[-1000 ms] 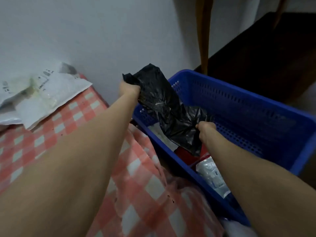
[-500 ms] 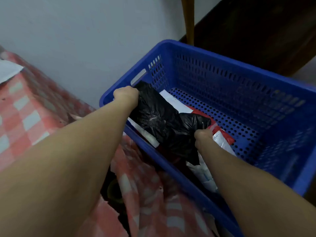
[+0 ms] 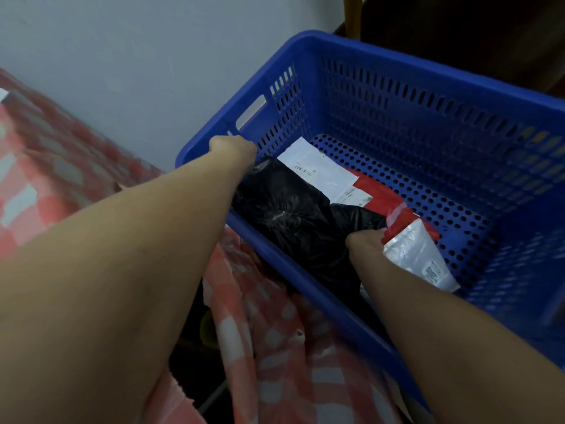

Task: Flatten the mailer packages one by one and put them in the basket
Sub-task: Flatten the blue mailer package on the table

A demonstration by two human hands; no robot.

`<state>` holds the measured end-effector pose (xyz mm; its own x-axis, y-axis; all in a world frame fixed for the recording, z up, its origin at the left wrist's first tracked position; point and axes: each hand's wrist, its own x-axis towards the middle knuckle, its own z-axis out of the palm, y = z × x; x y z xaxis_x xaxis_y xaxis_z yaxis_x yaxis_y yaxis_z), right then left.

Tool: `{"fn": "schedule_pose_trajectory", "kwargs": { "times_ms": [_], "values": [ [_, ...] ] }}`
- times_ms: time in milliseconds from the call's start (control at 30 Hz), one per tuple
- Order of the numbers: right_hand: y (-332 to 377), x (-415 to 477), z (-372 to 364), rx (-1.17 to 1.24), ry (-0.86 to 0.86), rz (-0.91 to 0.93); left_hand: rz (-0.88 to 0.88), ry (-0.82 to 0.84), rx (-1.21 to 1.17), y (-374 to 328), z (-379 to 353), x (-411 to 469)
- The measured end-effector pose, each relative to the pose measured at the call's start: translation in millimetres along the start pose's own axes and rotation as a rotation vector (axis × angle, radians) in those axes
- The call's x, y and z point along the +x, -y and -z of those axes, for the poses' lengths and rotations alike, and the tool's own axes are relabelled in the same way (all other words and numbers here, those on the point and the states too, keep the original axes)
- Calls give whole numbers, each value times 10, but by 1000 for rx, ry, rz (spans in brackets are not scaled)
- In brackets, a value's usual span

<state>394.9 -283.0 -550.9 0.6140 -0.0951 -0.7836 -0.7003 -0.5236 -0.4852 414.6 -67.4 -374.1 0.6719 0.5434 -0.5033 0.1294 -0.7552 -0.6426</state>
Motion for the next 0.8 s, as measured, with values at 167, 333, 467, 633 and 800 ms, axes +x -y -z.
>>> {"fn": "schedule_pose_trajectory", "kwargs": {
  "times_ms": [167,333,467,633,800],
  "values": [
    [307,-307,53,-157,-232,-11,-26,-8,-64,96,46,-168],
    [635,-769,104,-280,-116,283,-63,-10,-139,310,182,-530],
    [971,-1270,73,-275,-47,456,-9,-143,-239,559,277,-930],
    [1282,-1997,111,-250,-28,656,99,-333,-317,962,339,-1525],
    [1515,-2798,154,-263,-53,870,237,-494,-319,1314,273,-2201]
  ]
}}
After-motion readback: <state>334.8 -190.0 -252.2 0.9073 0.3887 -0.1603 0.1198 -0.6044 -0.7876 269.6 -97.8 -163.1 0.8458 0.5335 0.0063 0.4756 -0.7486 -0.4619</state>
